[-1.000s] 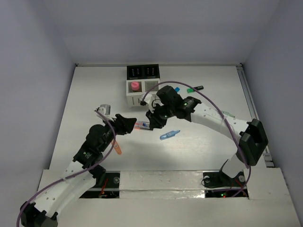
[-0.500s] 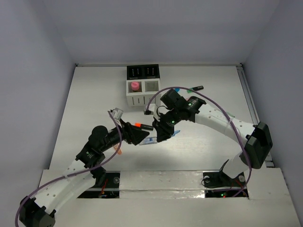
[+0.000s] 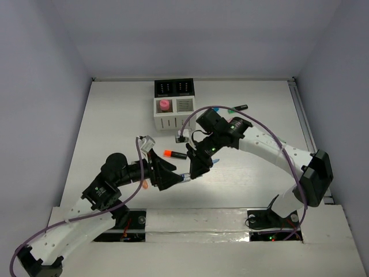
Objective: Sort the stationery into containers
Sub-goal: Place the stationery in the storage box.
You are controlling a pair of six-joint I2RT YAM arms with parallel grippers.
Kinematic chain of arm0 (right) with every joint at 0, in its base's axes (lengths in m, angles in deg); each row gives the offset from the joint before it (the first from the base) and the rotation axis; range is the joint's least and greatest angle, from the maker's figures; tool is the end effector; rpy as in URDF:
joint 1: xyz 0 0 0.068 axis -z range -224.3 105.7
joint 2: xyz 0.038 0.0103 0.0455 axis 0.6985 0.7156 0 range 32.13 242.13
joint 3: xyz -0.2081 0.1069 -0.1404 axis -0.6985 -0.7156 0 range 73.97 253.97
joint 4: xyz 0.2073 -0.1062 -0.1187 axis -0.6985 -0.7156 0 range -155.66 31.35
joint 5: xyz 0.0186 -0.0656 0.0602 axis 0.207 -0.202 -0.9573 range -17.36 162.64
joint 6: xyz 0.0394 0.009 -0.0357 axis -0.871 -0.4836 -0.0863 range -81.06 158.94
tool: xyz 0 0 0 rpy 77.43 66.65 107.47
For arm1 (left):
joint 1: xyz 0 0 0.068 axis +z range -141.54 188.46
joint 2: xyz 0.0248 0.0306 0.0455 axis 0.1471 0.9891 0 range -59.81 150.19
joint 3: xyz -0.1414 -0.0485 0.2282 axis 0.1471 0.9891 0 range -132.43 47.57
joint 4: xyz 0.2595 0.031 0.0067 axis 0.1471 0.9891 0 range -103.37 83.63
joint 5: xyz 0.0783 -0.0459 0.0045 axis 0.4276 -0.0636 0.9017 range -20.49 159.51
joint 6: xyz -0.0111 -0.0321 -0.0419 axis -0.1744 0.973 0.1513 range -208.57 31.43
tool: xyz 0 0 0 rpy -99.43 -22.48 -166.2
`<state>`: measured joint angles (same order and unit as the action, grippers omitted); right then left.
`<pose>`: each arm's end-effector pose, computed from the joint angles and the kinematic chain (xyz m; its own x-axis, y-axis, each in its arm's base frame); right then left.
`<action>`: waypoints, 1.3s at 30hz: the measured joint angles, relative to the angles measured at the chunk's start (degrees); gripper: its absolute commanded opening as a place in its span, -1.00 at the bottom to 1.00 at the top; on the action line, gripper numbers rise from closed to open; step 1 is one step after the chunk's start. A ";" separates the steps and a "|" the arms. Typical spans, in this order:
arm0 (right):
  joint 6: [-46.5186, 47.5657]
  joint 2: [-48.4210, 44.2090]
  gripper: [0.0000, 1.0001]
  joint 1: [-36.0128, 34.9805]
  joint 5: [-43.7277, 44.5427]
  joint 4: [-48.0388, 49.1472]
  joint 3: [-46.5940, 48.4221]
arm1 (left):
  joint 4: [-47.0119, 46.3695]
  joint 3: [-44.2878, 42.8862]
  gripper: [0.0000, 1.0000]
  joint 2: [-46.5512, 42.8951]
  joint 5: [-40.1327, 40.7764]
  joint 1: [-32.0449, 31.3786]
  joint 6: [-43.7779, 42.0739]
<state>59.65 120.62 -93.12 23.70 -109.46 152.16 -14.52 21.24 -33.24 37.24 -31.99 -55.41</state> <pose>0.1853 0.2523 0.3074 -0.2796 -0.6723 -0.6854 -0.8907 -0.0850 0.4466 0.0891 -0.1009 0.2922 -0.5122 -0.1712 -0.8416 0.8059 0.2431 -0.5399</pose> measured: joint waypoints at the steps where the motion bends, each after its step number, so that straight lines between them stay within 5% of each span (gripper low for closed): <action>1: 0.17 0.00 -1.00 0.00 -0.61 -0.20 0.20 | 0.85 -0.85 0.57 0.37 -0.72 -0.02 -0.52; 10: 2.40 0.09 -1.00 0.00 -4.57 -3.10 5.73 | 10.93 -7.32 0.53 9.51 -2.80 -0.07 -8.39; 25: 4.11 4.22 -1.00 0.11 -5.33 -6.58 8.52 | 11.23 -8.35 -0.41 17.18 -12.22 -0.02 -14.75; 32: 5.25 4.17 -1.00 0.85 -5.73 -8.02 9.42 | 10.45 -9.40 -1.00 19.06 -13.22 -0.66 -15.37; 34: 4.68 3.78 -0.85 0.83 -4.98 -7.82 9.49 | 10.21 -9.42 -1.00 18.78 -12.63 -0.87 -15.26; 39: -1.16 -1.99 0.28 0.42 -1.09 -0.87 5.51 | 7.43 -8.87 -1.00 16.22 -9.16 -1.90 -12.59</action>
<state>58.49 118.63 -92.71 22.60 -110.34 157.67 -7.09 12.37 -17.02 28.08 -33.89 -68.00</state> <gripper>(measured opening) 0.446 0.335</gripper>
